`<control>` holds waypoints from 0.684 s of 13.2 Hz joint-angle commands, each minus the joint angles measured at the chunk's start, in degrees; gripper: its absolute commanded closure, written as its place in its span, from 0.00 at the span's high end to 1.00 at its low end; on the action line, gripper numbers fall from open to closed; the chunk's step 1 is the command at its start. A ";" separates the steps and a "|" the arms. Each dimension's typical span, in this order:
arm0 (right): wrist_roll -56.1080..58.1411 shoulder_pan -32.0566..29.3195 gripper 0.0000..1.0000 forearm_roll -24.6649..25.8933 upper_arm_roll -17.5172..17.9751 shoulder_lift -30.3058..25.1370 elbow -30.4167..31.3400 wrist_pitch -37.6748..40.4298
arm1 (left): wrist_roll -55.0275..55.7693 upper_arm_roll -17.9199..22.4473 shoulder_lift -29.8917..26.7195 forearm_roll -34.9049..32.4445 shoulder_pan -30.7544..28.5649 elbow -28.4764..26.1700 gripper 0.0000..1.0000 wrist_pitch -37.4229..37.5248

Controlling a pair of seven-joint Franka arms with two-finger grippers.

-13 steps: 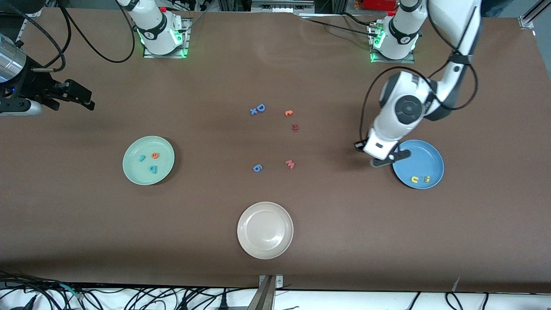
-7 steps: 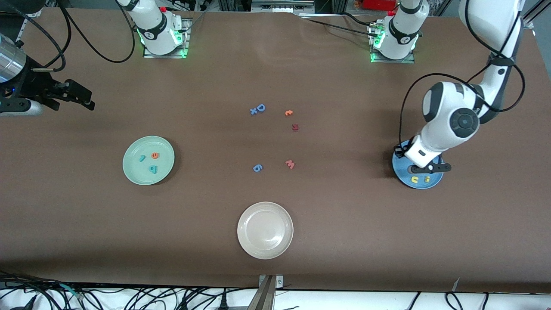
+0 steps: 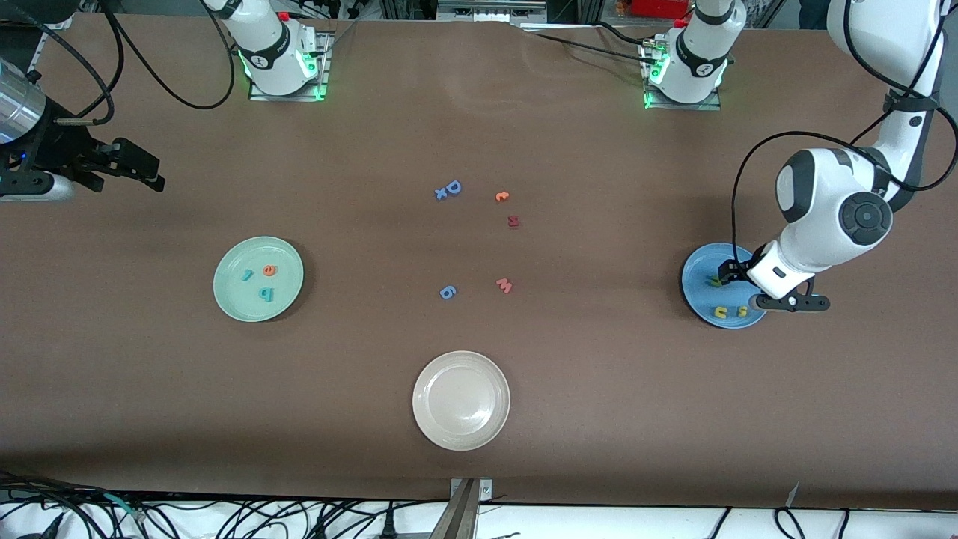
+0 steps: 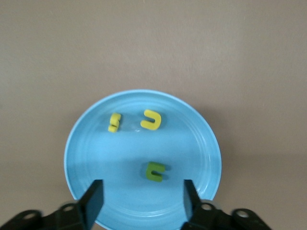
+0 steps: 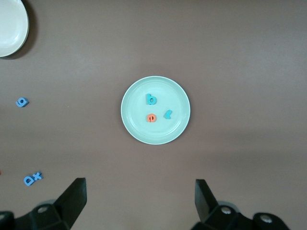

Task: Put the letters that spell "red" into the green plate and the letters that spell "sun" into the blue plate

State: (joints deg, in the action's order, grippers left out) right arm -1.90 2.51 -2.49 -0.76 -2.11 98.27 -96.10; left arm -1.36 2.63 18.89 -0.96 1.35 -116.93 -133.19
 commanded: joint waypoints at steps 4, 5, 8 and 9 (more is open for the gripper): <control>0.15 0.13 1.00 0.73 -0.04 0.53 -1.42 0.92 | -0.40 -0.26 -12.89 -1.68 -0.65 0.48 1.00 14.58; 0.15 0.13 1.00 0.73 -0.04 0.53 -1.42 0.92 | -0.49 -0.26 -15.96 -1.68 -0.48 0.56 1.00 18.19; 0.15 0.13 1.00 0.73 -0.04 0.53 -1.33 0.92 | -0.49 -0.35 -20.56 -1.07 -0.12 6.94 1.00 30.48; 0.15 0.13 1.00 0.73 -0.04 0.53 -1.33 0.92 | -0.58 -0.43 -20.48 -0.89 0.05 11.42 1.00 35.32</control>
State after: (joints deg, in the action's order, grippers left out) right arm -1.90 2.50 -2.48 -0.77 -2.06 98.20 -96.09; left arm -1.36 2.50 -1.11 -0.96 1.12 -111.68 -105.17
